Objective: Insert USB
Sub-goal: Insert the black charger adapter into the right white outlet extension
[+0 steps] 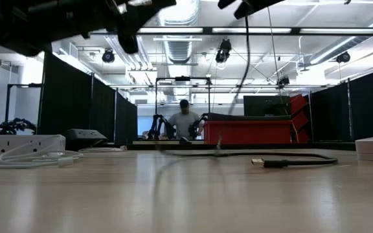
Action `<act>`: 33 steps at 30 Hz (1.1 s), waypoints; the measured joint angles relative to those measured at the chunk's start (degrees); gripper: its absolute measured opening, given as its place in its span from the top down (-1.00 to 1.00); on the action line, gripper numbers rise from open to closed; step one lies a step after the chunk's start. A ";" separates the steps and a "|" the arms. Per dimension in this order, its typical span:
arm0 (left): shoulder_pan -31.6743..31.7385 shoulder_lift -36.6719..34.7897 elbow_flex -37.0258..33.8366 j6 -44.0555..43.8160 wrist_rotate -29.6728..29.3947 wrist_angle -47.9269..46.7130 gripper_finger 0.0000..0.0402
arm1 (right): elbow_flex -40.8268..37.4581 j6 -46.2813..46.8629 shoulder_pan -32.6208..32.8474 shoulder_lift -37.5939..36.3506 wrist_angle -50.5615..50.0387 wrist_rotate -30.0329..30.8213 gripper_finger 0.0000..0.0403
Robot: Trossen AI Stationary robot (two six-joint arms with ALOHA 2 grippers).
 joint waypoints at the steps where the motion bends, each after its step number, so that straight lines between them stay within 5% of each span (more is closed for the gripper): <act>1: 0.26 -1.96 0.01 1.05 -0.22 -1.11 0.27 | 0.00 -0.80 0.77 -0.05 -0.42 1.94 -0.43; 7: 1.14 -12.64 0.05 4.75 -0.46 -13.57 0.27 | 0.00 -14.31 3.23 -1.40 0.71 25.37 -0.37; 9: 1.20 -15.20 0.05 5.48 -1.01 -15.89 0.27 | 0.01 -11.35 2.09 -1.40 0.96 22.92 -0.35; 12: 1.26 -18.16 0.05 6.70 -2.35 -19.31 0.27 | 0.00 -2.03 0.91 -1.38 -0.85 9.26 -0.32; 14: 1.45 -19.43 0.05 7.24 -2.82 -21.83 0.27 | 0.00 -1.30 0.83 -1.38 -4.55 8.26 -0.32; 18: 1.61 -20.08 0.05 8.06 -5.73 -25.05 0.27 | 0.18 -11.37 1.87 -1.90 -9.07 34.08 -0.33; 20: 2.05 -19.99 0.05 7.71 -6.16 -25.96 0.27 | 1.83 -19.09 1.55 -2.16 -5.62 40.41 -0.34; 23: 2.90 -19.28 0.11 6.27 -6.13 -25.80 0.27 | 4.27 -23.44 -0.43 -2.21 7.83 30.58 -0.33; 28: 3.72 -18.07 1.51 1.82 -6.04 -24.74 0.27 | 5.57 -25.54 -4.65 -1.74 21.77 -5.70 -0.31; 33: 3.57 -17.78 2.94 -2.31 -1.23 -24.71 0.27 | 5.55 -33.36 -8.94 1.78 24.51 -13.51 -0.32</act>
